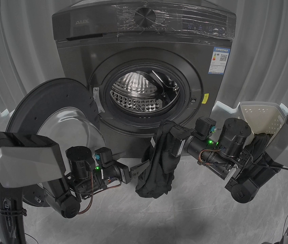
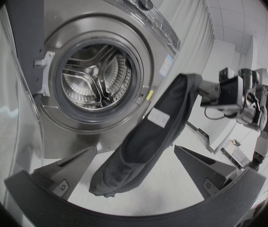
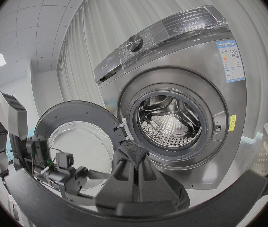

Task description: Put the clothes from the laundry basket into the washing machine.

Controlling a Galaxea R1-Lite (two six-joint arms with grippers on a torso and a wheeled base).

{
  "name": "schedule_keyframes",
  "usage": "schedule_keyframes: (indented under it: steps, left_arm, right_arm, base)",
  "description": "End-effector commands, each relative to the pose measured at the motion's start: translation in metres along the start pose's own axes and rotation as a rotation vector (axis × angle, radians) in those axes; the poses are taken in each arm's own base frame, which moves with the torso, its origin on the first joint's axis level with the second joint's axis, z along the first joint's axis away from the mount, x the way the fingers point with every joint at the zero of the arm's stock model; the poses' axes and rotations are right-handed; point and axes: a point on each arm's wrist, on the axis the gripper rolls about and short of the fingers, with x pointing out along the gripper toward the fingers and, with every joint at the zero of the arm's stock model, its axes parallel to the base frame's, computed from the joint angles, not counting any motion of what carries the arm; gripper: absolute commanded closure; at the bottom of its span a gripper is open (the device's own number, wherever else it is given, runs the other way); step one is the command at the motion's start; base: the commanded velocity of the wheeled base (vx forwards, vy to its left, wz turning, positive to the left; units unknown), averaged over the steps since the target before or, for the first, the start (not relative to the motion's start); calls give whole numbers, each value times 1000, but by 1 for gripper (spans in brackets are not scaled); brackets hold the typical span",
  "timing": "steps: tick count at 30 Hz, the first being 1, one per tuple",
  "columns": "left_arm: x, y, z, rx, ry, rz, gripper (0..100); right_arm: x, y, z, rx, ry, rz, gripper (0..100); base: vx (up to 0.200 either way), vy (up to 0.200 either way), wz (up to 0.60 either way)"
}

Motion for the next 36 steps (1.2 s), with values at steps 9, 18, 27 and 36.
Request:
schedule_keyframes:
  steps: [9, 18, 27, 36]
  left_arm:
    - [24, 17, -45, -22, 91, -16, 0]
    - [44, 29, -51, -17, 60, -14, 0]
    - [48, 39, -51, -15, 39, 2, 100]
    - [40, 36, -32, -2, 4, 3, 100]
  right_arm:
    - [-2, 6, 7, 2, -16, 15, 100]
    - [-3, 16, 7, 10, -19, 30, 100]
    - [-3, 13, 6, 12, -14, 23, 100]
    - [-6, -6, 5, 5, -4, -31, 100]
  base:
    - [0, 0, 0]
    - [0, 0, 0]
    - [0, 0, 0]
    - [0, 0, 0]
